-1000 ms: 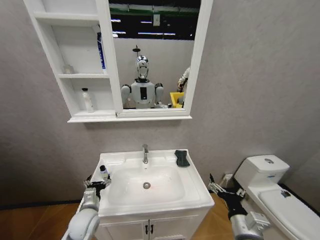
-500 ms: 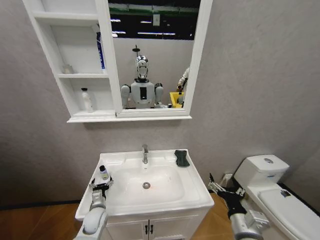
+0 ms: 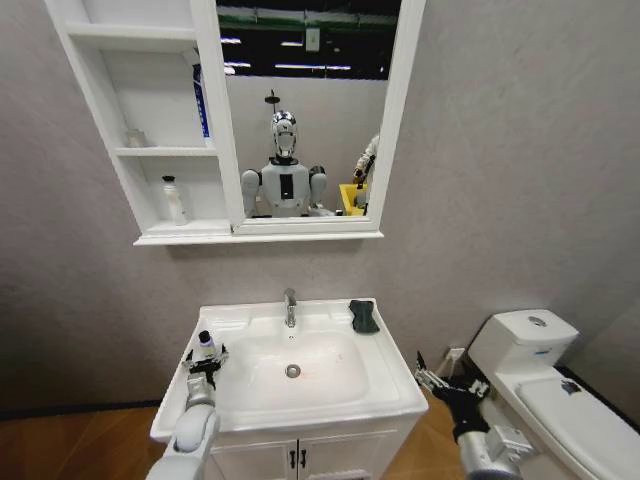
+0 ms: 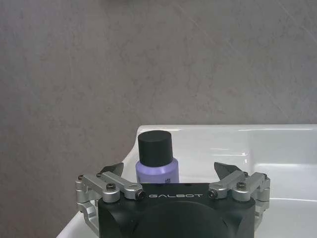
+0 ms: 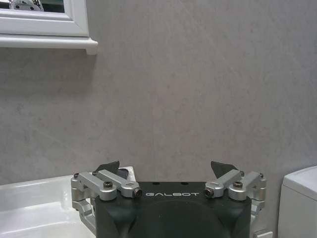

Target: Move facial cleanser and shampoo from washbasin to cabinet, then wipe washbasin with towel.

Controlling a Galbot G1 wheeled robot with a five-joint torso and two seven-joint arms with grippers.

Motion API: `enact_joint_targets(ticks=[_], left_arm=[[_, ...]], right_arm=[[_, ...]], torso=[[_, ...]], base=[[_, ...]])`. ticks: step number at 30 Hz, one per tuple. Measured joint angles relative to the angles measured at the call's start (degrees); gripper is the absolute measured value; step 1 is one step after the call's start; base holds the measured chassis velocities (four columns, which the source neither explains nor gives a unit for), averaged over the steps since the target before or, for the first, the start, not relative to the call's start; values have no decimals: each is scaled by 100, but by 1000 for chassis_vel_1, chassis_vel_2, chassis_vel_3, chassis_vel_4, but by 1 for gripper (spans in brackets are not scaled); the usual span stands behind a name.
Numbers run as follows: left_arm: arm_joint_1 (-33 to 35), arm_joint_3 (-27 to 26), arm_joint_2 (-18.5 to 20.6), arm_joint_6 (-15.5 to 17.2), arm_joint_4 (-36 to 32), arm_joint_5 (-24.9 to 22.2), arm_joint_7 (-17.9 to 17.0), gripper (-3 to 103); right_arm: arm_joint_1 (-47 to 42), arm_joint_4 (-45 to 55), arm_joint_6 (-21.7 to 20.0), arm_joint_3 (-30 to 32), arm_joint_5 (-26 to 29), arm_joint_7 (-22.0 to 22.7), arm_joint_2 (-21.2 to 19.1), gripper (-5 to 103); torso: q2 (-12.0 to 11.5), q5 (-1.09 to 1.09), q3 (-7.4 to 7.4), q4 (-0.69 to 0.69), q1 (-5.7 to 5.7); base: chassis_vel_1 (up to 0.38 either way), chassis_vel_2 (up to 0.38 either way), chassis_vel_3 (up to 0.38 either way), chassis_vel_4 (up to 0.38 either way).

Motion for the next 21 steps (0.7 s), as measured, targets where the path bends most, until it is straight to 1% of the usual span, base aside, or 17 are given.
enact_joint_targets(ticks=[5, 9, 12, 13, 14, 15, 17, 18, 21], left_arm=[[-279, 19, -26, 20, 329, 2, 9, 100], [-373, 20, -82, 14, 543, 30, 14, 100], [-380, 20, -112, 12, 584, 55, 9, 100], [-380, 21, -128, 12, 595, 66, -13, 102], [-380, 21, -140, 12, 605, 78, -37, 98], [-380, 21, -140, 12, 605, 78, -37, 98], [-374, 13, -158, 7, 640, 112, -69, 88], [-374, 13, -158, 7, 640, 112, -69, 88], [-358, 1, -149, -59, 642, 129, -86, 72]], right_arm=[[-8, -27, 14, 28, 6, 0, 13, 100], [16, -57, 19, 55, 24, 1, -4, 100], [37, -74, 19, 58, 31, 4, -16, 100], [48, -83, 19, 60, 36, 5, -31, 100], [55, -89, 19, 60, 38, 6, -41, 100], [55, -89, 19, 60, 38, 6, -41, 100], [73, -107, 17, 60, 40, 6, -54, 100], [73, -107, 17, 60, 40, 6, -54, 100], [90, -151, 16, 38, 22, 7, -43, 100]], torso=[[0, 0, 0, 1, 0], [0, 0, 0, 1, 0], [0, 0, 0, 1, 0], [0, 0, 0, 2, 0], [0, 0, 0, 1, 0], [0, 0, 0, 1, 0], [0, 0, 0, 1, 0], [0, 0, 0, 1, 0], [0, 0, 0, 1, 0]], base=[[0, 0, 0, 0], [0, 0, 0, 0], [0, 0, 0, 0], [0, 0, 0, 0], [0, 0, 0, 0], [0, 0, 0, 0], [0, 0, 0, 0], [0, 0, 0, 0], [0, 0, 0, 0]])
